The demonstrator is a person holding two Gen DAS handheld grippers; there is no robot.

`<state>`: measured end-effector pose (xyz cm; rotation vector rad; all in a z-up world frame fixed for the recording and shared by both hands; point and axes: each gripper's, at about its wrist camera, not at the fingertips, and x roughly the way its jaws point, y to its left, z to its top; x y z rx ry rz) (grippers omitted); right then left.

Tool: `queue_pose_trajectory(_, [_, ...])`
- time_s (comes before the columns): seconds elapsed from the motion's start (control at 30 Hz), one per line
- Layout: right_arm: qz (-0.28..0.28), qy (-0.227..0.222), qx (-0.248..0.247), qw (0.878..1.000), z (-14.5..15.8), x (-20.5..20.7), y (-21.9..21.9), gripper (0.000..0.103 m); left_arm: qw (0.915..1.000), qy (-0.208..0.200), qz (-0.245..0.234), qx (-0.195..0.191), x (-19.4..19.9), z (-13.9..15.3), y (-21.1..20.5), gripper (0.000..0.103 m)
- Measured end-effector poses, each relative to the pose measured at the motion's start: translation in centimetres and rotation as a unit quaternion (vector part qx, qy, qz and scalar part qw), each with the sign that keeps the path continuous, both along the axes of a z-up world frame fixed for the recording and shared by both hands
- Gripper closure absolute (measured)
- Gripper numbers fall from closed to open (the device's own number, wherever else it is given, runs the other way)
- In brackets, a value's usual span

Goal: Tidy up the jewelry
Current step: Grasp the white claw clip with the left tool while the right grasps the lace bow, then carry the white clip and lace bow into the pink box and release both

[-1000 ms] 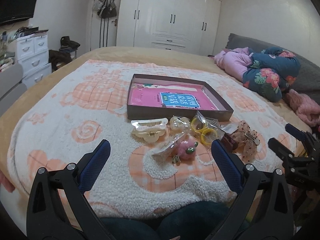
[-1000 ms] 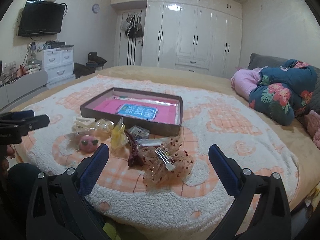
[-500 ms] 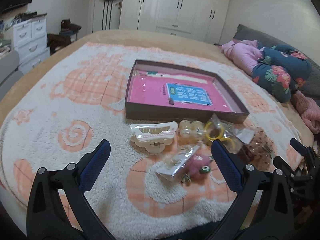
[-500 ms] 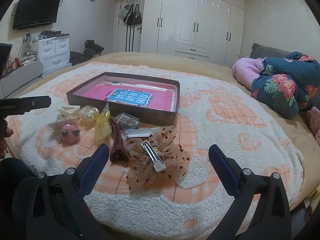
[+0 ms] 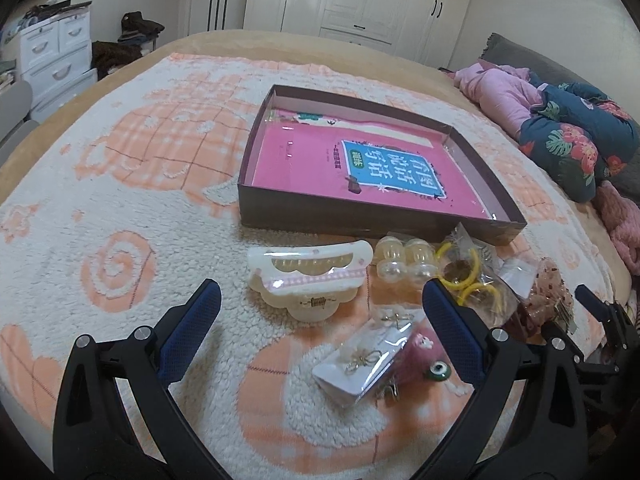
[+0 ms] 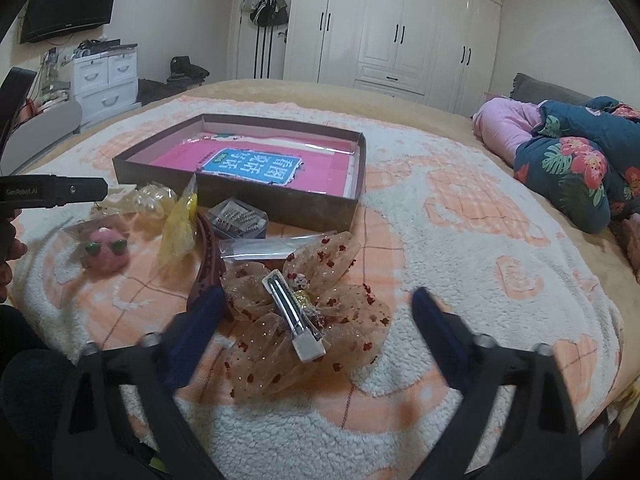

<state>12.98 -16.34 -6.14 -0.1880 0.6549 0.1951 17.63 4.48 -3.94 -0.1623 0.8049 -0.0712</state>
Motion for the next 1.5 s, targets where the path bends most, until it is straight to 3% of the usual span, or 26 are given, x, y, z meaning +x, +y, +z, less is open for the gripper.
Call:
queue_pose_trajectory(0.1, [0.004, -0.001, -0.002, 1.0, -0.2, 0.2, 0.2, 0.029, 0.9999, 0.009, 0.004, -0.001, 0.7, -0.4, 0.2, 0.011])
queue_pose_trajectory(0.23, [0.01, -0.002, -0.005, 1.0, -0.2, 0.4, 0.2, 0.048, 0.9997, 0.017, 0.013, -0.01, 1.6, -1.0, 0.7, 0.011])
queue_pose_trajectory(0.37, [0.012, -0.002, 0.0, 1.0, 0.0, 0.5, -0.1, 0.065, 0.9995, 0.025, 0.016, -0.011, 2.3, -1.4, 0.9, 0.02])
queue_pose_trajectory(0.6, [0.003, -0.012, 0.02, 1.0, 1.2, 0.4, -1.4, 0.068, 0.9995, 0.031, 0.004, -0.005, 2.9, -1.9, 0.5, 0.034])
queue_pose_trajectory(0.87, [-0.003, -0.02, 0.037, 0.999, 2.8, 0.6, -2.2, 0.07, 0.9995, 0.02, 0.0, -0.022, 2.9, -1.8, 1.3, 0.038])
queue_pose_trajectory(1.13, [0.001, -0.03, 0.049, 0.998, 4.2, 1.7, -2.0, 0.07, 0.9988, -0.002, 0.02, -0.044, 2.2, -0.5, 3.5, 0.038])
queue_pose_trajectory(1.5, [0.016, -0.046, 0.057, 0.997, 5.4, 5.5, 0.3, 0.07, 0.9975, -0.044, 0.032, -0.045, 3.2, 2.5, 4.4, 0.038])
